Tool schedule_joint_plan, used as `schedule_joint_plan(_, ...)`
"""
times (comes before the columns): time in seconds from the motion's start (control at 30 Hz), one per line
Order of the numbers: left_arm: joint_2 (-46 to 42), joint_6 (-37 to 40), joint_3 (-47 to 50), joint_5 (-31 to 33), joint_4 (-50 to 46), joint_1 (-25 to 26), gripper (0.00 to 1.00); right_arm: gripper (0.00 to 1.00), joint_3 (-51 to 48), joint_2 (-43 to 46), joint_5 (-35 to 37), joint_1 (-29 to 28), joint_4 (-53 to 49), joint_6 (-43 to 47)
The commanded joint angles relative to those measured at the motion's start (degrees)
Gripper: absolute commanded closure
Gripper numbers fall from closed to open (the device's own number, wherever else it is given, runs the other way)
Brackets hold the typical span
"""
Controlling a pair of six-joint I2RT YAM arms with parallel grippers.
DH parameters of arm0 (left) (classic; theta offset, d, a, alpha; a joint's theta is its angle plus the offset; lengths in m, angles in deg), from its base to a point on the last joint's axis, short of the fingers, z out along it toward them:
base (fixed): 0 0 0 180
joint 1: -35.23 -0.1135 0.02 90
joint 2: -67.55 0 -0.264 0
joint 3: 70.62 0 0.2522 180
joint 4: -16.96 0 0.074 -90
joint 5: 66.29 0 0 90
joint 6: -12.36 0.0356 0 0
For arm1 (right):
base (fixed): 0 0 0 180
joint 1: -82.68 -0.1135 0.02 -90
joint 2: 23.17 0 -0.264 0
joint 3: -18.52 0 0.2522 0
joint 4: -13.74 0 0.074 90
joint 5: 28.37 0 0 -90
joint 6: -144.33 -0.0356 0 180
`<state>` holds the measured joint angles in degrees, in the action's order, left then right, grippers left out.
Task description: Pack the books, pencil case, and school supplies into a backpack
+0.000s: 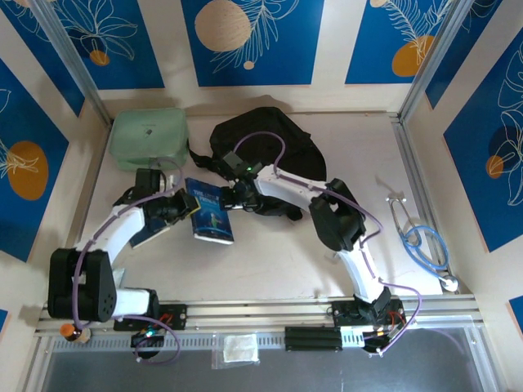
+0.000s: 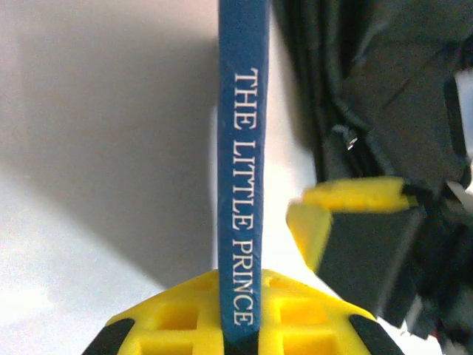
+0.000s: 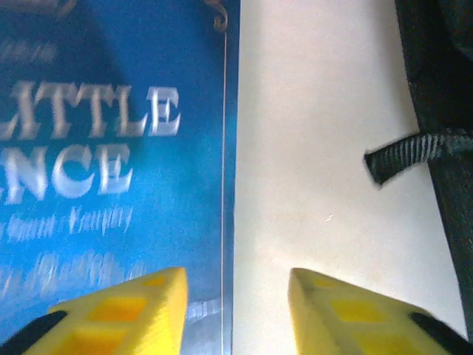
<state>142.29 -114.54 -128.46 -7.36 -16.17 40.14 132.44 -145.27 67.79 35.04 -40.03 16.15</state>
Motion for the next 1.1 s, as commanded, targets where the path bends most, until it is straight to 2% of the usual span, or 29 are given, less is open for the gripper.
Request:
schedule_joint_plan(0.0,-4.11,2.75,-4.93,1.84,-0.65,0.36,1.0,0.52,-3.92,10.76,0.02,1.34,3.28,0.1)
schedule_joint_plan(0.13,-7.0,-1.21,-7.14,3.4,5.37,1.5,1.0,0.38,-15.75,21.67,-3.52,6.27,13.65,-2.29)
schedule_joint_plan(0.23,-7.96,-11.22,-4.95,5.06,20.33,2.85,1.0,0.3,-23.51,27.98,-7.65,11.31,20.22,-4.99)
schedule_joint_plan(0.4,-1.32,-22.08,-7.2,9.81,36.95,7.69,1.0,0.24,-32.8,33.36,-19.21,22.24,28.93,-12.77)
schedule_joint_plan(0.57,8.52,-27.53,-12.58,15.48,47.93,14.13,1.0,0.16,-42.77,37.33,-29.07,29.09,46.33,-23.7)
schedule_joint_plan(0.73,16.68,-32.45,-15.69,22.23,62.62,18.06,1.0,0.07,-48.85,39.2,-30.11,30.23,59.71,-35.07)
schedule_joint_plan(0.9,21.13,-35.49,-18.66,26.04,67.61,20.6,1.0,0.02,-53.54,37.52,-26.44,28.78,73.24,-46.74)
schedule_joint_plan(1.07,22.78,-38.69,-20.23,27.63,67.56,22.11,1.0,0.03,-51.09,32.19,-25.88,27.64,78.91,-51.24)
